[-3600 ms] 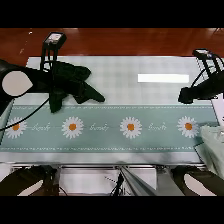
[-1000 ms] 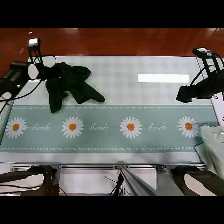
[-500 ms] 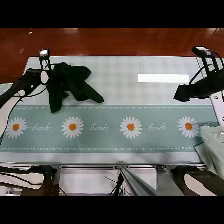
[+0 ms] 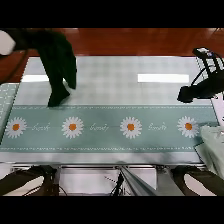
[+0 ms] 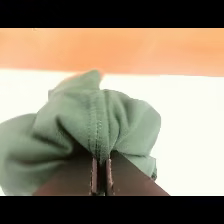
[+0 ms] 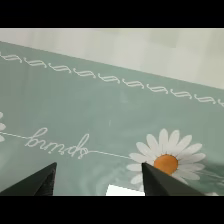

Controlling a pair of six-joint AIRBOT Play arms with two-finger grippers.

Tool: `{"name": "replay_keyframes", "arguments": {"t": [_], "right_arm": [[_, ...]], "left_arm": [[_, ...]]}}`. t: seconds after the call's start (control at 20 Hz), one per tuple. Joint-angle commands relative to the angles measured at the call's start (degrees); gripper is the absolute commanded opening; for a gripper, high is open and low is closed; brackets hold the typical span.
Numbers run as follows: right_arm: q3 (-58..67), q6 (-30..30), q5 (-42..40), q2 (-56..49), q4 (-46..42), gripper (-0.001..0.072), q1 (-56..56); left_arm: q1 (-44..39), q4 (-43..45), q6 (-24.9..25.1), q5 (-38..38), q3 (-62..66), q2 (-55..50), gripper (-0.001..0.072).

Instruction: Fold the shirts.

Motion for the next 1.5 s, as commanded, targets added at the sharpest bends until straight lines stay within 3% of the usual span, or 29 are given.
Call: {"name": "replay_keyframes", "arguments": {"t": [0.0, 0.05, 0.25, 0.45, 0.8, 1.05, 1.15, 1.2, 1.3, 1.35, 1.45], "right_arm": [[-0.02, -0.07, 4.85, -0.02, -6.36, 0.0548, 0.02], [-0.02, 0.00, 5.31, 0.00, -8.11, 0.0479, 0.02], [-0.02, 0.15, 5.66, 0.04, -9.46, 0.0470, 0.02], [-0.02, 0.15, 7.08, 0.04, -12.28, 0.0471, 0.02], [-0.02, 0.15, 6.54, 0.04, -12.59, 0.0471, 0.02], [-0.02, 0.15, 4.46, 0.02, -12.28, 0.0471, 0.02], [-0.02, 0.15, 3.56, 0.02, -12.07, 0.0471, 0.02], [-0.02, 0.13, 3.43, 0.02, -12.11, 0.0471, 0.02], [-0.02, 0.11, 3.39, 0.02, -12.11, 0.0471, 0.02], [-0.02, 0.13, 3.32, 0.02, -12.09, 0.0471, 0.02], [-0.02, 0.13, 3.08, 0.02, -12.11, 0.0472, 0.02]], "left_arm": [[-8.15, -0.20, 0.57, -1.36, 4.63, 14.62, 0.0026], [-10.80, -0.22, 0.55, -1.14, 4.85, 18.32, 0.0026], [-21.68, -0.24, -2.54, -2.95, 4.90, 28.72, 0.0026], [-31.78, -0.90, -3.82, -8.83, 3.89, 28.87, 0.0026], [-38.91, -2.91, -6.49, -8.00, -11.50, 14.45, 0.0027], [-38.93, -19.91, -6.25, 3.63, -20.13, -0.52, 0.0026], [-38.86, -26.69, -2.01, 5.38, -20.20, -5.31, 0.0028], [-38.80, -28.81, 1.03, 5.60, -20.15, -6.38, 0.0060], [-37.22, -29.09, 3.19, 2.95, -19.32, -5.99, 0.0425], [-35.04, -28.98, 3.34, -0.94, -18.10, -5.18, 0.0533], [-28.94, -27.98, 7.17, -10.16, -15.43, -2.36, 0.0533]]}}
